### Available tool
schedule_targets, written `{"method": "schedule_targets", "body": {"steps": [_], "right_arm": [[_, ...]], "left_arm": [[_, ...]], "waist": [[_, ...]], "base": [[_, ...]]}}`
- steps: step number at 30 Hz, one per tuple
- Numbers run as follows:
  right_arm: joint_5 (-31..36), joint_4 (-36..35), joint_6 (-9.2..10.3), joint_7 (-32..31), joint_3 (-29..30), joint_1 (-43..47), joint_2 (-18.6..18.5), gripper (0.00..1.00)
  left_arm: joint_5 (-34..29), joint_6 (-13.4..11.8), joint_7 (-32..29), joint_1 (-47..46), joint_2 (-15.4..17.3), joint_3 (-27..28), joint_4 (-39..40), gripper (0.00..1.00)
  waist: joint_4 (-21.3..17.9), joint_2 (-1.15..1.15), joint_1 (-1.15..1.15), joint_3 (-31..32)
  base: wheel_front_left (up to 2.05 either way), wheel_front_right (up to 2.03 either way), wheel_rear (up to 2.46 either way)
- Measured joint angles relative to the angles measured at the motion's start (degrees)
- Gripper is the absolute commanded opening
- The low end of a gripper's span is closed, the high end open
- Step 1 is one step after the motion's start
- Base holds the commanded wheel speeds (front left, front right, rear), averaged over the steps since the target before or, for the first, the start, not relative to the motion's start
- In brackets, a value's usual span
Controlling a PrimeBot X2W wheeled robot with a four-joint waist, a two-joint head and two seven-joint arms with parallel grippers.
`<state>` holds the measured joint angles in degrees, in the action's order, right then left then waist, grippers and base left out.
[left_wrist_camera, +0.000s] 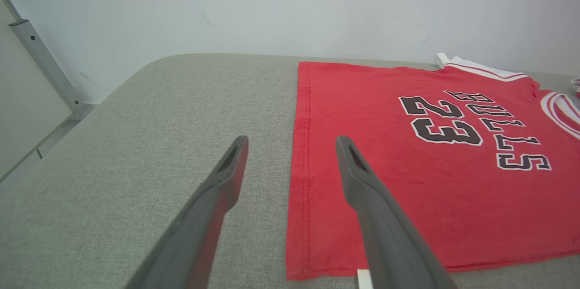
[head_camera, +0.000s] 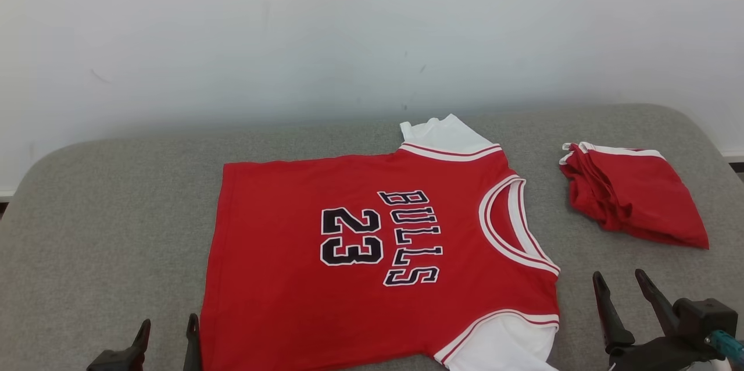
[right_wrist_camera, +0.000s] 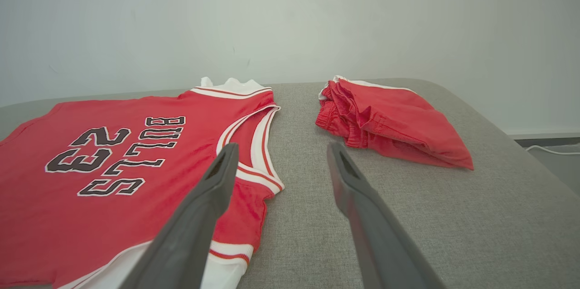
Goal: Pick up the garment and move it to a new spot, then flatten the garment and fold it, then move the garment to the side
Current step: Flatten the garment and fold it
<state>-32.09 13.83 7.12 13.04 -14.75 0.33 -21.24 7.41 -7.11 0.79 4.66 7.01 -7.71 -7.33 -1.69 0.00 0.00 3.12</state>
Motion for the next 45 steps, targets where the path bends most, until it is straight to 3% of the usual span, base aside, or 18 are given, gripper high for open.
{"method": "schedule_targets", "body": {"steps": [4,13,23,35,36,37,38,45], "right_arm": [[-0.01,0.08,0.0,-0.79,-0.07,0.11,-0.12,1.0],[-2.21,0.71,-1.19,-7.1,-3.19,0.87,0.36,1.0],[-4.55,1.79,-2.67,-18.12,-7.58,1.8,0.9,1.0],[-5.23,3.2,-2.58,-24.08,-8.96,1.15,1.75,1.0],[-5.24,3.26,-2.58,-24.52,-9.0,0.98,1.74,0.46],[-5.26,3.37,-2.57,-24.79,-9.04,0.73,1.74,0.33],[-5.44,3.45,-2.55,-25.16,-9.03,0.48,1.74,0.0],[-6.19,3.48,-2.53,-26.26,-8.95,0.36,1.81,0.0]], "left_arm": [[0.67,0.15,-0.83,-0.01,-0.12,-0.3,0.36,1.0],[5.03,5.01,-6.11,-0.01,-1.23,-2.56,-2.85,1.0],[5.86,6.12,-12.18,-1.27,-0.63,-2.13,-9.44,1.0],[8.69,6.97,-13.37,-6.22,-1.66,-1.74,-15.58,1.0],[9.01,7.16,-13.36,-6.38,-1.72,-1.7,-16.06,0.38],[9.11,7.22,-13.38,-6.46,-1.79,-1.77,-16.57,0.0],[9.14,7.71,-13.46,-6.52,-1.79,-1.83,-17.18,0.0],[8.79,8.17,-12.55,-7.78,-1.82,-2.19,-18.33,0.0]], "waist": [[0.33,0.0,0.0,-0.05],[1.28,0.0,0.0,-1.12],[1.25,0.0,0.0,-3.09],[2.12,0.0,0.0,-5.08],[2.16,0.0,0.0,-5.12],[2.17,0.0,0.0,-5.13],[2.17,0.0,0.0,-5.13],[2.35,0.0,0.0,-4.74]], "base": [[0.0,0.0,0.0],[0.0,0.0,0.0],[0.0,0.0,0.0],[0.0,0.0,0.0],[0.0,0.0,0.0],[0.0,0.0,0.0],[0.0,0.0,0.0],[0.0,0.0,0.0]]}}
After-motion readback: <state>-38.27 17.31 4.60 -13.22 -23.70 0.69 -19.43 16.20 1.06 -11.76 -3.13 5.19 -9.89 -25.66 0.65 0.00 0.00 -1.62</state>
